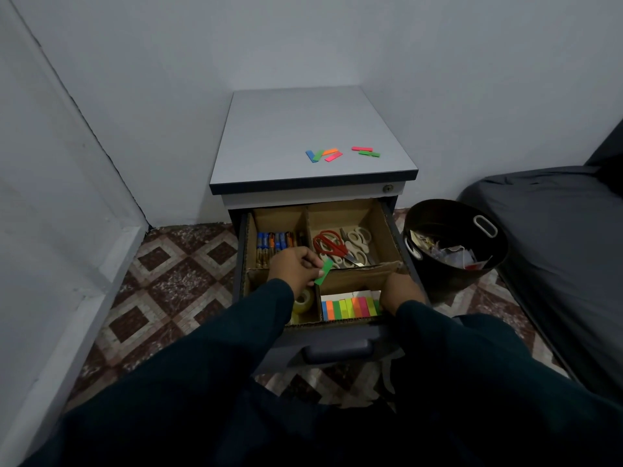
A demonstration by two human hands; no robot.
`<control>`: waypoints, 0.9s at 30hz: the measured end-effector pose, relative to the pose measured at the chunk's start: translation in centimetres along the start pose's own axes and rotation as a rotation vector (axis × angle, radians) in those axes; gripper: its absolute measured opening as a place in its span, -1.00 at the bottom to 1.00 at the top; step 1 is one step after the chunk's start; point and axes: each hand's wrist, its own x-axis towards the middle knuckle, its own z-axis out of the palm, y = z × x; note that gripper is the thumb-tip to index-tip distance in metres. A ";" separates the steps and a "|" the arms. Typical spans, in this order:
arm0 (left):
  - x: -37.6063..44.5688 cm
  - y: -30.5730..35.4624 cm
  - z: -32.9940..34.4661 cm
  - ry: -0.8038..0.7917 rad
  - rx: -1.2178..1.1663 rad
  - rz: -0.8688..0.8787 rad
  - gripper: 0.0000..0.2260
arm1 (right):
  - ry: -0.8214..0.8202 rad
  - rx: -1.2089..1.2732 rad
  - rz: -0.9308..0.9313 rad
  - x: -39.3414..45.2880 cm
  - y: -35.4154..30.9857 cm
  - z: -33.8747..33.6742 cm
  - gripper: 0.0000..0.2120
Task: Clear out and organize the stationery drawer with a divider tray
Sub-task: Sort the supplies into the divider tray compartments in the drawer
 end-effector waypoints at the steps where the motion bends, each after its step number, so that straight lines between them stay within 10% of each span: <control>1: -0.1 0.0 0.1 -0.003 -0.002 -0.003 -0.77 | 0.004 -0.011 -0.005 0.0 0.0 0.0 -0.81; 8: -0.1 0.2 0.7 -0.020 -0.120 -0.071 -0.79 | 0.001 0.116 -0.024 0.5 0.5 -0.4 -0.85; 15: -0.4 1.6 2.2 -0.005 -0.426 -0.195 -0.83 | -0.202 1.134 -0.152 -2.0 -0.8 -2.8 -0.87; 27: -0.4 2.6 3.6 -0.018 -0.479 -0.254 -0.86 | -0.242 1.377 -0.143 -2.4 -1.8 -2.9 -0.89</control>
